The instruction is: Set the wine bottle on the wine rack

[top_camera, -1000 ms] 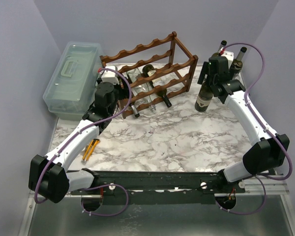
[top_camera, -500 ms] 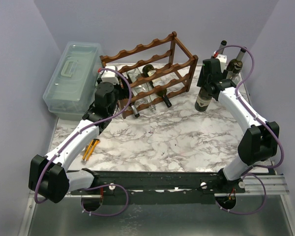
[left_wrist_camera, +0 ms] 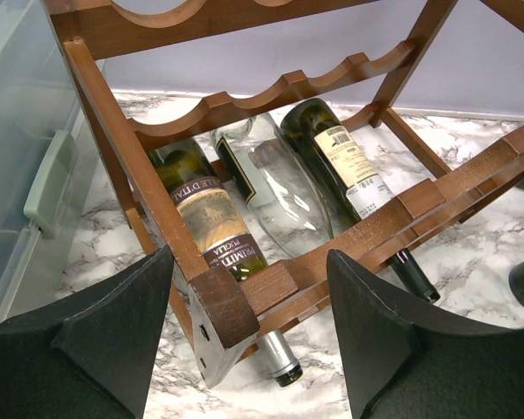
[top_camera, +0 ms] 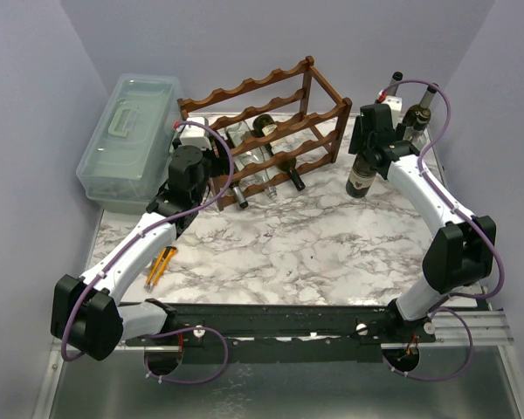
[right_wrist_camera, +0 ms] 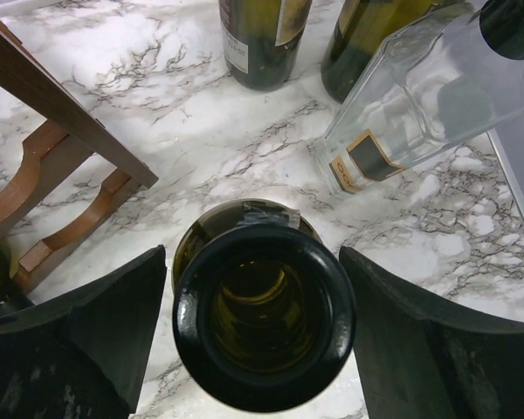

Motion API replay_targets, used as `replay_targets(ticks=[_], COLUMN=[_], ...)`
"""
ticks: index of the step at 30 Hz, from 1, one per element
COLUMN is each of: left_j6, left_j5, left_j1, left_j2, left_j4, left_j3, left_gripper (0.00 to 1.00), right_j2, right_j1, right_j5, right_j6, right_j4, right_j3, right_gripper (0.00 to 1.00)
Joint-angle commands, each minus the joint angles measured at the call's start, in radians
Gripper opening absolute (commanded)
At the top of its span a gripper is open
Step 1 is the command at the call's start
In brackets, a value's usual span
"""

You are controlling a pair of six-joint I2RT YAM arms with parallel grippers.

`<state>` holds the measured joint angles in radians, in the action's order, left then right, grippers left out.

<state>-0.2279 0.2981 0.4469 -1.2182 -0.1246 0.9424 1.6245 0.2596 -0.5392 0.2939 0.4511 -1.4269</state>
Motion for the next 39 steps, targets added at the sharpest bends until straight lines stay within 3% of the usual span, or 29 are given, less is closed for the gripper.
replay_targets(ticks=[1, 9, 16, 25, 33, 39], left_j6=[-0.013, -0.012, -0.003, 0.001, -0.001, -0.004], left_j5=[-0.026, -0.033, -0.026, 0.006, 0.05, -0.029], left_j1=[0.005, 0.005, 0.004, 0.006, 0.005, 0.006], left_j2=[0.005, 0.006, 0.023, 0.052, 0.106, 0.146], left_j4=[0.003, 0.003, 0.003, 0.003, -0.008, -0.055], left_j3=[0.015, 0.016, 0.014, 0.012, 0.0, -0.008], left_gripper=[0.72, 0.73, 0.78, 0.78, 0.78, 0.8], right_j2=[-0.036, -0.047, -0.039, -0.051, -0.191, -0.309], right_j1=[-0.008, -0.008, -0.008, -0.008, -0.008, -0.008], right_j5=[0.002, -0.011, 0.014, 0.039, 0.309, 0.494], right_j6=[-0.01, -0.015, -0.045, -0.052, -0.017, 0.042], right_j4=[0.012, -0.009, -0.077, -0.028, -0.026, 0.005], right_j3=[-0.041, -0.052, 0.003, -0.016, 0.054, 0.137], right_gripper=[0.84, 0.82, 0.66, 0.22, 0.06, 0.01])
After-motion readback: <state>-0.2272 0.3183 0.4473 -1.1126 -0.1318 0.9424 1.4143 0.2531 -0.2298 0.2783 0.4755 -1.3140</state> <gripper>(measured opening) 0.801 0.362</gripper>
